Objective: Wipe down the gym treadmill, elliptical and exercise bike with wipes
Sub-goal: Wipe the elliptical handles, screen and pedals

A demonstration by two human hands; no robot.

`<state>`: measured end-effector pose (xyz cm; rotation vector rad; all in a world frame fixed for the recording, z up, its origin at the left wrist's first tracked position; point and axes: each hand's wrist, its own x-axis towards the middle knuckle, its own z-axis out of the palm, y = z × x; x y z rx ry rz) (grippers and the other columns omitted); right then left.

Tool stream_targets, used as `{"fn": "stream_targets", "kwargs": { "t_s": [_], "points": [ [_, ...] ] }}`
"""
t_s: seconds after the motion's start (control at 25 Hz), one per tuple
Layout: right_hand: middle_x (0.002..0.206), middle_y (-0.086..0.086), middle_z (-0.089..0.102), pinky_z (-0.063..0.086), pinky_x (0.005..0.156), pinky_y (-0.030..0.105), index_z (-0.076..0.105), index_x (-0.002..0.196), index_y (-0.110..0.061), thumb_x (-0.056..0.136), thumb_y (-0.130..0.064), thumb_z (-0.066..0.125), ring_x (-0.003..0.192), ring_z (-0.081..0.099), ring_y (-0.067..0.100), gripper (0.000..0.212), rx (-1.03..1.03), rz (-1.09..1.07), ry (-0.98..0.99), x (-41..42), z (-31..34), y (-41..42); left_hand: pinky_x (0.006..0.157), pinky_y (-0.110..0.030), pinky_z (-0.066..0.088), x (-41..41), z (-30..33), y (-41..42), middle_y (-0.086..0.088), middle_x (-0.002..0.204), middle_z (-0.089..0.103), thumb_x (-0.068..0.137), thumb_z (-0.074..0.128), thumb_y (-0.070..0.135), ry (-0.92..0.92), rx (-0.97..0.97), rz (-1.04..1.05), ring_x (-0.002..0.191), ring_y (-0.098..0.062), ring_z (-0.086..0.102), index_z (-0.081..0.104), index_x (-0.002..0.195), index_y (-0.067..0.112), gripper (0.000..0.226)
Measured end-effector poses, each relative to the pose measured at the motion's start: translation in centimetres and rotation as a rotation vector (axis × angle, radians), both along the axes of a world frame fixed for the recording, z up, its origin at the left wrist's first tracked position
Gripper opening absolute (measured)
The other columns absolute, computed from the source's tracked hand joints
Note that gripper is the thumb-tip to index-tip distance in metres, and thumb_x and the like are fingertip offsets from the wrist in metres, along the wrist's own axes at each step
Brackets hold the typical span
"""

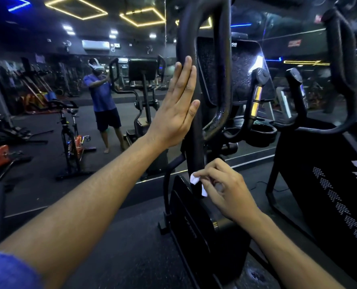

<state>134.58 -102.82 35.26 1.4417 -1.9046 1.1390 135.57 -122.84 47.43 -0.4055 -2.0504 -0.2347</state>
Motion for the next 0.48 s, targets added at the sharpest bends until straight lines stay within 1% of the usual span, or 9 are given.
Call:
{"fn": "stream_targets", "kwargs": {
  "t_s": [0.08,0.12,0.24,0.32,0.4,0.44,0.48],
  "points": [
    [0.089,-0.004,0.057,0.047,0.067,0.020,0.075,0.102,-0.015,0.093,-0.001,0.066,0.074,0.059,0.014,0.019,-0.083,-0.025,-0.060,1.0,0.4,0.1,0.128,-0.049,0.004,0.2,-0.2,-0.1,-0.025,0.167,0.001,0.109,0.036,0.014,-0.006,-0.002,-0.006,0.155,-0.030,-0.009,0.009,0.158,-0.006,0.060],
    [0.089,-0.004,0.058,0.049,0.067,0.024,0.076,0.102,-0.015,0.093,-0.001,0.066,0.075,0.060,0.015,0.019,-0.109,-0.036,-0.089,1.5,0.4,0.1,0.129,-0.048,0.003,0.3,-0.3,-0.2,-0.024,0.168,0.001,0.109,0.036,0.015,-0.015,-0.008,-0.009,0.155,-0.029,-0.009,0.009,0.158,-0.005,0.060],
    [0.089,-0.002,0.060,0.052,0.068,0.030,0.076,0.103,-0.018,0.093,-0.003,0.066,0.079,0.062,0.018,0.020,-0.126,-0.052,-0.163,3.4,-0.2,-0.4,0.129,-0.041,0.001,1.0,-1.1,-0.7,-0.021,0.169,0.001,0.109,0.038,0.015,-0.058,-0.027,-0.018,0.157,-0.032,-0.005,0.010,0.159,-0.003,0.060],
    [0.089,-0.003,0.062,0.052,0.068,0.029,0.075,0.101,-0.020,0.093,-0.002,0.067,0.080,0.063,0.017,0.021,-0.136,-0.066,-0.189,4.7,-0.7,-0.7,0.129,-0.040,0.002,1.6,-1.4,-1.2,-0.017,0.169,0.000,0.109,0.040,0.015,-0.099,-0.024,-0.058,0.157,-0.027,-0.006,0.011,0.160,0.000,0.061],
    [0.088,-0.006,0.064,0.051,0.067,0.025,0.075,0.099,-0.020,0.092,0.000,0.068,0.078,0.064,0.014,0.023,-0.154,-0.077,-0.222,5.7,-1.2,-1.0,0.129,-0.046,0.008,2.4,-1.9,-1.5,-0.010,0.171,0.000,0.107,0.042,0.014,-0.136,0.022,-0.120,0.158,-0.018,-0.004,0.014,0.161,0.006,0.061],
    [0.088,-0.006,0.064,0.051,0.067,0.024,0.076,0.098,-0.020,0.091,0.001,0.068,0.076,0.064,0.014,0.023,-0.161,-0.077,-0.247,6.0,-1.6,-1.2,0.128,-0.046,0.012,2.9,-2.2,-1.8,-0.006,0.171,0.002,0.107,0.043,0.013,-0.144,0.065,-0.153,0.158,-0.014,0.000,0.017,0.161,0.009,0.061],
    [0.087,-0.007,0.064,0.050,0.066,0.024,0.076,0.097,-0.020,0.091,0.001,0.068,0.075,0.064,0.013,0.024,-0.162,-0.072,-0.274,6.3,-2.0,-1.6,0.128,-0.044,0.015,3.3,-2.8,-2.1,-0.003,0.171,0.005,0.106,0.043,0.011,-0.149,0.120,-0.181,0.157,-0.011,0.005,0.020,0.161,0.011,0.059]
  ]
}}
